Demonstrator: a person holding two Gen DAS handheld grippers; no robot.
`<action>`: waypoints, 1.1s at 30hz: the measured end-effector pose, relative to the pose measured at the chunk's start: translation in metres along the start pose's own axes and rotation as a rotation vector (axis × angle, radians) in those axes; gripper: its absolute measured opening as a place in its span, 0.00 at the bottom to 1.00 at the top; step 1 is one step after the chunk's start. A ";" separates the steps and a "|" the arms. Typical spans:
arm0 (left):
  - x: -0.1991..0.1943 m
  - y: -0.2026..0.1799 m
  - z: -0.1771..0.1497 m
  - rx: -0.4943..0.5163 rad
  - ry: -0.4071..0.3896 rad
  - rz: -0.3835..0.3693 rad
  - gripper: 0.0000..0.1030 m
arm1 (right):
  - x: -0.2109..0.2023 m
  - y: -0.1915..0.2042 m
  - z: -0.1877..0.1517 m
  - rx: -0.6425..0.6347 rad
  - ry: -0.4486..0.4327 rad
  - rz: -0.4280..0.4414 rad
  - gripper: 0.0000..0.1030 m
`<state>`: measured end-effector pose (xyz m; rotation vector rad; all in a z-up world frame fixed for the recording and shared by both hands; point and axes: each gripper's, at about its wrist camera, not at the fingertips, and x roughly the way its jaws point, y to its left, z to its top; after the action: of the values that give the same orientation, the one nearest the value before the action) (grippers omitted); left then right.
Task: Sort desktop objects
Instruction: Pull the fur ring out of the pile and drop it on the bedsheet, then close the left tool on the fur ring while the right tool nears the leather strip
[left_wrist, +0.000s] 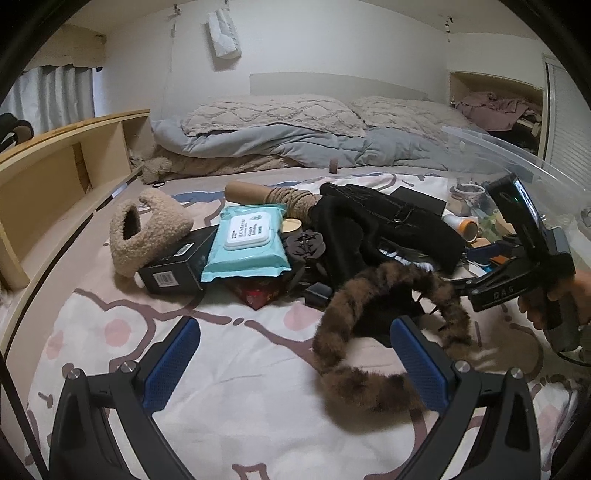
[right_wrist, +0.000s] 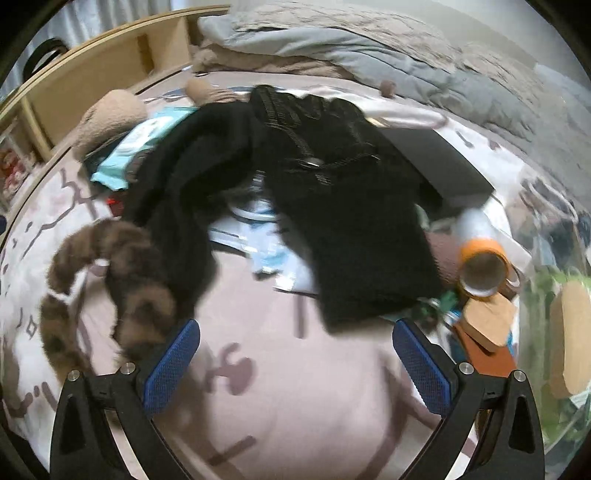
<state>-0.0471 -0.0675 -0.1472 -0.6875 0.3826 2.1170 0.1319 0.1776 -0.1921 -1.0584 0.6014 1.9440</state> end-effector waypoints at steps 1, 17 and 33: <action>-0.001 0.002 -0.002 -0.010 0.001 0.007 1.00 | 0.000 0.006 0.001 -0.020 0.001 -0.006 1.00; -0.017 0.001 -0.030 0.025 0.004 -0.057 1.00 | -0.003 0.089 -0.011 -0.237 0.053 0.102 1.00; 0.011 -0.063 -0.029 0.190 0.102 -0.208 1.00 | -0.015 -0.064 -0.013 0.128 -0.019 -0.265 1.00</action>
<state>0.0079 -0.0381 -0.1790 -0.6939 0.5372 1.8281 0.1964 0.1969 -0.1879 -0.9846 0.5387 1.6622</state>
